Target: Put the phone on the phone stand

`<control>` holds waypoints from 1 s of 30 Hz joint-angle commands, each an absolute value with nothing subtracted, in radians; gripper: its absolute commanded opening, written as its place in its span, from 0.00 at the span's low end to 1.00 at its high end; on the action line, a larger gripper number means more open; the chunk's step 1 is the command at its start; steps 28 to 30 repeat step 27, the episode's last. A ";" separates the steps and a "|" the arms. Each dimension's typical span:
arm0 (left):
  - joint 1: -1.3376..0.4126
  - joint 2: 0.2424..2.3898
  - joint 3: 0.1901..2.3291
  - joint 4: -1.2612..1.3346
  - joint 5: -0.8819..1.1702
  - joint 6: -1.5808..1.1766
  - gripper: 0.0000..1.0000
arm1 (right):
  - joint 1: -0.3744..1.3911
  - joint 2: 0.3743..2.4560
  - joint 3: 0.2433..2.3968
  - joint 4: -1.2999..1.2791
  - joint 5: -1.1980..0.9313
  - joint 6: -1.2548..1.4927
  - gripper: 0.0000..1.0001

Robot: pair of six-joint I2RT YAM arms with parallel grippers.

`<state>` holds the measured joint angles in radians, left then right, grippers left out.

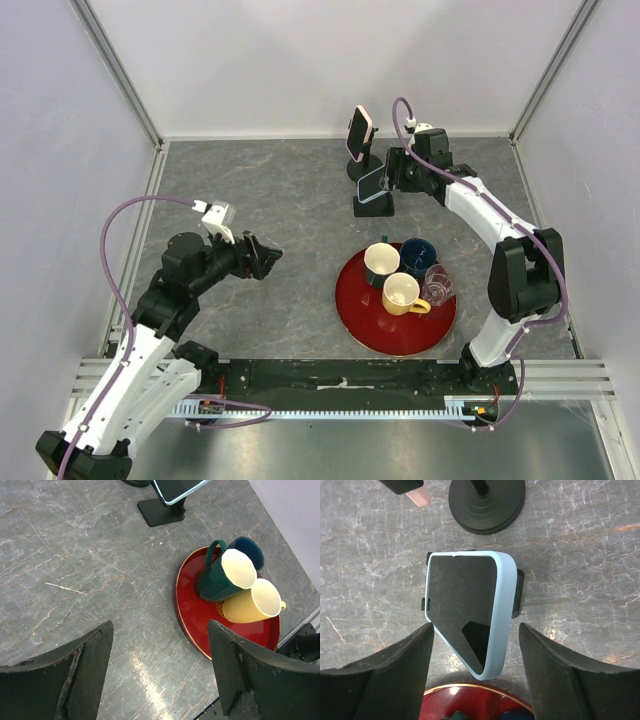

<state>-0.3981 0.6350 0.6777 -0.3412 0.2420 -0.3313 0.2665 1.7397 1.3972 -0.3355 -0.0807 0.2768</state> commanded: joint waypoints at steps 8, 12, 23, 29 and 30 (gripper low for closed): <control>-0.385 0.630 0.667 -0.299 0.265 -0.296 0.81 | 0.268 1.571 1.378 -0.406 -0.049 0.255 0.92; -0.385 0.618 0.664 -0.302 0.267 -0.302 0.81 | 0.268 1.468 1.339 -0.468 0.040 0.233 0.98; -0.385 0.549 0.696 -0.321 0.296 -0.382 0.81 | 0.270 0.941 1.141 -0.512 0.014 0.229 0.98; -0.385 0.506 0.719 -0.305 0.339 -0.463 0.81 | 0.270 0.744 1.083 -0.489 -0.050 0.288 0.98; -0.385 0.506 0.719 -0.305 0.339 -0.463 0.81 | 0.270 0.744 1.083 -0.489 -0.050 0.288 0.98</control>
